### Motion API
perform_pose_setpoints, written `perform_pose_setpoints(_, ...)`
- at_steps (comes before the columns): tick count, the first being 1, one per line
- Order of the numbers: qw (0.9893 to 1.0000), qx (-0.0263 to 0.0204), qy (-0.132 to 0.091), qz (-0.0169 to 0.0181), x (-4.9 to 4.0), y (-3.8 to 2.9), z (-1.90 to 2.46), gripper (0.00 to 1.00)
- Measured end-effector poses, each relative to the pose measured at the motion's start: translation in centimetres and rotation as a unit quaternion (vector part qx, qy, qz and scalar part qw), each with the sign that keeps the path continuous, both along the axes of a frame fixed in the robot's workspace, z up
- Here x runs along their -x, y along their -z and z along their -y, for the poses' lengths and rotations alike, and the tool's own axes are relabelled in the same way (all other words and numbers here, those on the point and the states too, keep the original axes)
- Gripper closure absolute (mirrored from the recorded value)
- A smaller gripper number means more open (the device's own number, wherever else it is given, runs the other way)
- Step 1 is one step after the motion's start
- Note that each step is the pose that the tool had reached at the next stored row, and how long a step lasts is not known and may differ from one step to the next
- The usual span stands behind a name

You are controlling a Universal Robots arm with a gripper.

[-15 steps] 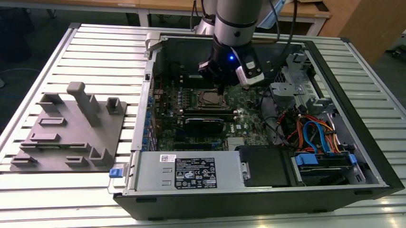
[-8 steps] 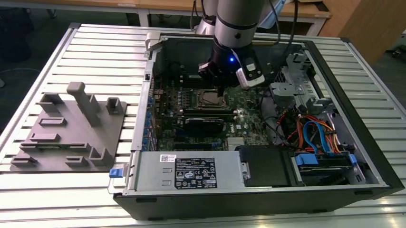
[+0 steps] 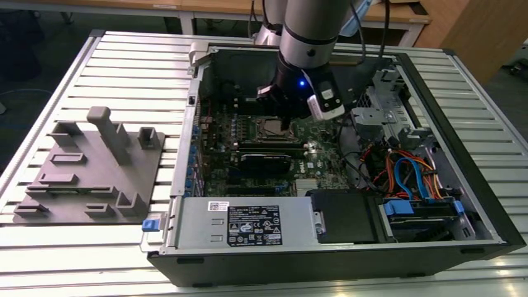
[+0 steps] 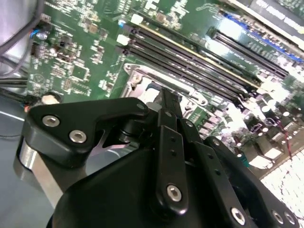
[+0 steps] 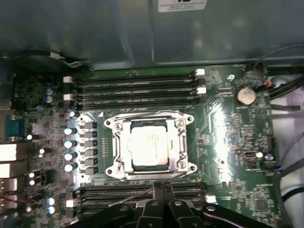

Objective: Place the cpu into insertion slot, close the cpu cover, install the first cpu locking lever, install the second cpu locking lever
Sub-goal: 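Install the second cpu locking lever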

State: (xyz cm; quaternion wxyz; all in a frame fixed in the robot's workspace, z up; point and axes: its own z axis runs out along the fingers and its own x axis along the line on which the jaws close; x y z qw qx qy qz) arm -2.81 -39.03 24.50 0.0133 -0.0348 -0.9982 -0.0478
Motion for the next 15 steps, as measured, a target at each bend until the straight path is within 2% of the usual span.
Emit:
perform_pose_setpoints(2,1.0,0.0001,-0.001,-0.0056,0.01,0.19,0.07,0.9)
perform_pose_setpoints(4,1.0,0.0,-0.003,-0.008,0.03,0.41,0.18,0.9)
perform_pose_setpoints(7,0.9999,-0.0026,-0.01,-0.0086,0.08,0.77,0.22,0.9)
perform_pose_setpoints(15,0.9999,-0.0029,-0.013,-0.0088,0.1,0.84,0.31,0.9)
